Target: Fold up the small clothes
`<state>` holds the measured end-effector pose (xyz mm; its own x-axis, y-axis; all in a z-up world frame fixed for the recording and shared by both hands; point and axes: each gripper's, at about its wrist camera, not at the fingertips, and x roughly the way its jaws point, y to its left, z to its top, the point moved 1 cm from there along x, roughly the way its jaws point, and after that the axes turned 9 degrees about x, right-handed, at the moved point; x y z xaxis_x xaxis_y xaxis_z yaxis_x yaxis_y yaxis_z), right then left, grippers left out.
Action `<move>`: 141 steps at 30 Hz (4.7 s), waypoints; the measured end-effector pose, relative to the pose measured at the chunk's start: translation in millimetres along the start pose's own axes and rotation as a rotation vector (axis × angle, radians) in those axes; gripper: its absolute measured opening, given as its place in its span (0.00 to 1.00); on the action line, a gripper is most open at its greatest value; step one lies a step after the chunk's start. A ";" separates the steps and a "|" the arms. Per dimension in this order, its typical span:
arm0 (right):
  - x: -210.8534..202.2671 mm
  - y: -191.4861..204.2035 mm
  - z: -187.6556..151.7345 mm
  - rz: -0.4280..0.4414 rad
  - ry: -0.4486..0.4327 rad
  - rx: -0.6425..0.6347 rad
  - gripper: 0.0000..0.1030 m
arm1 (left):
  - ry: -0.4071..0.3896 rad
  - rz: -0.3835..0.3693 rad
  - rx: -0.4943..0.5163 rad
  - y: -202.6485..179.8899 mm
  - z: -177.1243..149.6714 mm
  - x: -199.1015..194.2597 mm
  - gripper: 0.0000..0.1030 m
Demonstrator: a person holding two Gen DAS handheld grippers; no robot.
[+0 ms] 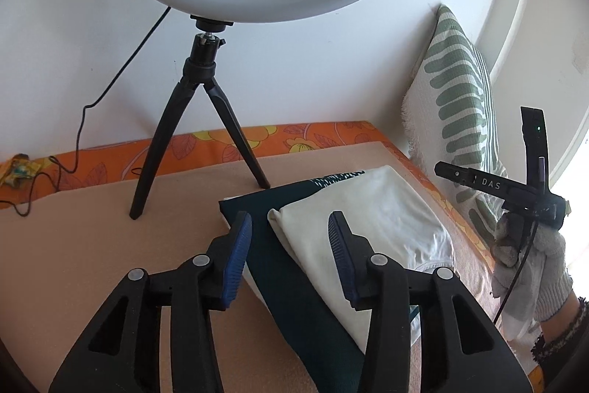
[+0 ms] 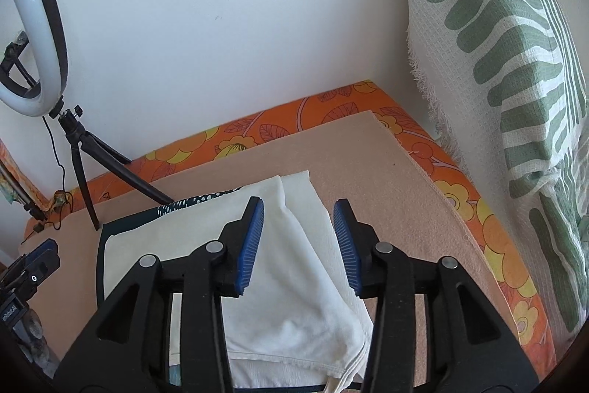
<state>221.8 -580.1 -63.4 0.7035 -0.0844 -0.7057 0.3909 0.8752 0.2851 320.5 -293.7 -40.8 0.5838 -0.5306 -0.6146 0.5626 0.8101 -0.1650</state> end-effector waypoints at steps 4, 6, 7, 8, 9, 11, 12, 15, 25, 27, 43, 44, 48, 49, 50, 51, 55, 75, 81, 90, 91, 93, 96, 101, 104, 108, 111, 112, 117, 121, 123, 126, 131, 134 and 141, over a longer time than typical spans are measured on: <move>-33.2 8.0 -9.9 -0.028 -0.034 -0.008 0.55 | -0.019 0.006 0.012 -6.3 -4.1 -31.1 0.42; -49.9 12.9 -15.6 -0.053 -0.052 -0.019 0.60 | -0.022 0.019 0.030 -10.4 -8.0 -46.4 0.47; -58.4 14.9 -18.8 -0.054 -0.061 -0.021 0.65 | -0.029 0.032 0.039 -12.3 -10.6 -54.8 0.54; -67.5 16.7 -22.2 -0.055 -0.071 -0.020 0.69 | -0.039 0.041 0.045 -14.2 -14.1 -64.1 0.57; -76.4 19.1 -25.6 -0.058 -0.084 -0.018 0.70 | -0.051 0.045 0.052 -16.1 -17.4 -72.7 0.61; -92.9 25.0 -33.8 -0.069 -0.103 -0.021 0.74 | -0.061 0.047 0.060 -18.5 -24.5 -89.6 0.62; -101.0 28.9 -38.4 -0.076 -0.111 -0.031 0.76 | -0.065 0.048 0.065 -19.7 -28.2 -97.7 0.63; -126.9 41.1 -53.8 -0.094 -0.159 -0.051 0.85 | -0.079 0.067 0.077 -22.2 -39.9 -121.3 0.70; -194.1 75.2 -115.9 -0.095 -0.255 -0.081 0.92 | -0.146 0.118 0.146 -28.0 -83.7 -205.8 0.79; -200.2 80.0 -129.4 -0.090 -0.265 -0.085 0.92 | -0.143 0.130 0.155 -27.7 -93.0 -216.5 0.80; -229.2 99.6 -195.5 -0.083 -0.326 -0.040 0.95 | -0.131 0.194 0.187 -26.8 -144.7 -255.1 0.99; -230.1 100.0 -196.8 -0.081 -0.334 -0.035 0.98 | -0.140 0.195 0.193 -26.9 -145.8 -255.8 0.99; -233.5 105.1 -201.2 -0.093 -0.375 -0.047 0.98 | -0.150 0.229 0.216 -28.4 -152.8 -256.8 0.99; -233.2 106.2 -201.7 -0.086 -0.373 -0.046 0.98 | -0.153 0.233 0.215 -27.9 -154.5 -257.0 0.99; -233.0 107.4 -202.8 -0.081 -0.373 -0.045 0.98 | -0.158 0.237 0.213 -27.5 -156.0 -257.4 0.99; -232.6 108.4 -203.7 -0.080 -0.375 -0.044 0.98 | -0.162 0.247 0.212 -27.1 -157.2 -257.5 0.99; -232.5 115.8 -208.7 -0.089 -0.393 -0.080 0.98 | -0.159 0.275 0.210 -23.4 -159.6 -257.4 0.99; -231.6 127.7 -209.4 -0.068 -0.399 -0.093 0.98 | -0.155 0.286 0.187 -14.3 -163.3 -259.0 0.99; -233.2 128.1 -210.5 -0.073 -0.404 -0.094 0.98 | -0.150 0.280 0.184 -13.6 -162.9 -258.3 0.99; -233.1 127.5 -209.5 -0.068 -0.401 -0.093 0.98 | -0.156 0.283 0.190 -12.9 -162.3 -259.3 0.99; -233.2 127.9 -209.5 -0.068 -0.401 -0.093 0.98 | -0.156 0.283 0.190 -12.9 -162.2 -259.4 0.99; -234.1 127.9 -210.0 -0.070 -0.401 -0.093 0.98 | -0.156 0.281 0.187 -13.4 -162.0 -259.7 0.99; -234.4 128.1 -210.6 -0.069 -0.401 -0.090 0.98 | -0.160 0.279 0.187 -14.5 -161.6 -261.1 0.99; -235.1 128.1 -210.2 -0.065 -0.399 -0.086 0.98 | -0.164 0.279 0.192 -15.9 -161.4 -262.4 0.99; -235.6 127.9 -209.8 -0.065 -0.400 -0.084 0.98 | -0.166 0.278 0.191 -16.2 -160.8 -263.2 0.99; -235.0 127.8 -209.1 -0.063 -0.400 -0.086 0.98 | -0.169 0.274 0.188 -15.8 -160.3 -263.8 0.99; -235.7 128.0 -209.9 -0.065 -0.400 -0.085 0.98 | -0.170 0.272 0.193 -16.4 -160.4 -264.4 0.99; -235.8 127.9 -209.7 -0.065 -0.400 -0.085 0.98 | -0.169 0.270 0.194 -16.3 -159.9 -264.1 0.99; -235.8 128.0 -208.6 -0.062 -0.400 -0.085 0.98 | -0.171 0.266 0.195 -17.6 -159.4 -264.5 0.99; -235.8 127.9 -208.5 -0.061 -0.398 -0.084 0.98 | -0.176 0.267 0.195 -19.0 -159.0 -266.4 0.99; -236.3 128.0 -209.2 -0.062 -0.399 -0.086 0.98 | -0.178 0.266 0.196 -19.1 -158.7 -266.9 0.99; -236.5 128.1 -209.4 -0.064 -0.400 -0.085 0.98 | -0.178 0.264 0.195 -18.9 -158.9 -267.3 0.99; -236.7 128.3 -209.5 -0.063 -0.400 -0.083 0.98 | -0.180 0.262 0.196 -18.9 -158.1 -267.7 0.99; -236.2 128.4 -208.8 -0.064 -0.401 -0.084 0.98 | -0.180 0.264 0.196 -19.6 -158.1 -268.1 0.99; -236.9 128.5 -210.1 -0.064 -0.401 -0.083 0.98 | -0.182 0.265 0.194 -19.5 -157.3 -268.6 0.99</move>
<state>-19.4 -347.6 4.1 0.8610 -0.3046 -0.4072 0.4040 0.8960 0.1841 60.7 -127.8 6.1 0.8087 -0.3584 -0.4665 0.4681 0.8723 0.1412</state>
